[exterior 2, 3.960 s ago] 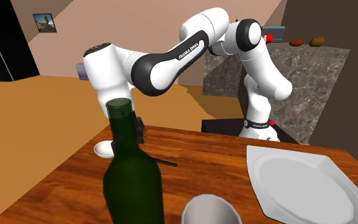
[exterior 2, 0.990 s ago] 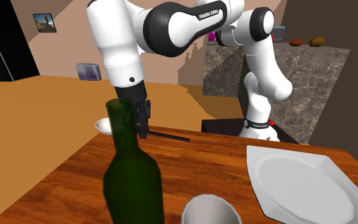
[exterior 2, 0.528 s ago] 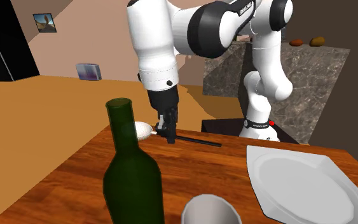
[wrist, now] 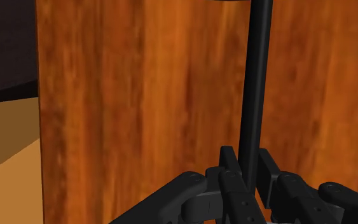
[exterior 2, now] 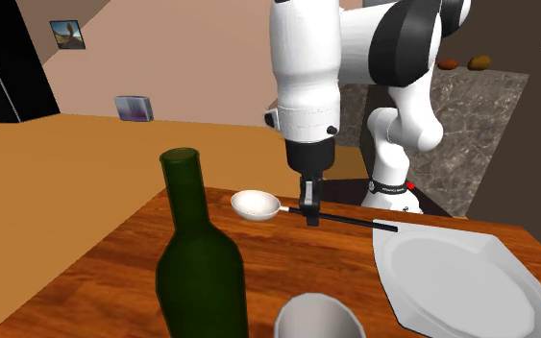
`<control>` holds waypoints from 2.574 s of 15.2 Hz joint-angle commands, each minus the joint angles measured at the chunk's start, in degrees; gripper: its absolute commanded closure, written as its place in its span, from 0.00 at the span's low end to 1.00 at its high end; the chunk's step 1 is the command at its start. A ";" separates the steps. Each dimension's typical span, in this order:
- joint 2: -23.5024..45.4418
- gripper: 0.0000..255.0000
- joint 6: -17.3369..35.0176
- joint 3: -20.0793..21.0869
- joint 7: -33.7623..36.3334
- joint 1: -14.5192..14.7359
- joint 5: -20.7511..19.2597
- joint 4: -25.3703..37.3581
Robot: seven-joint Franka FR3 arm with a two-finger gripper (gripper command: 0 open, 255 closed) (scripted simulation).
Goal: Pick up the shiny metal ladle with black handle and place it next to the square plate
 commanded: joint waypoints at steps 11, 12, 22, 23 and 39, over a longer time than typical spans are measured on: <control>2.42 1.00 8.23 0.30 1.56 0.77 -1.12 -6.08; 2.77 1.00 8.94 0.27 1.67 0.81 -1.31 -6.48; 5.58 1.00 13.87 -0.04 2.54 1.20 -2.83 -8.93; 5.58 1.00 13.87 -0.04 2.54 1.20 -2.83 -8.93; 3.22 0.00 6.87 0.18 1.61 0.80 -1.53 -4.01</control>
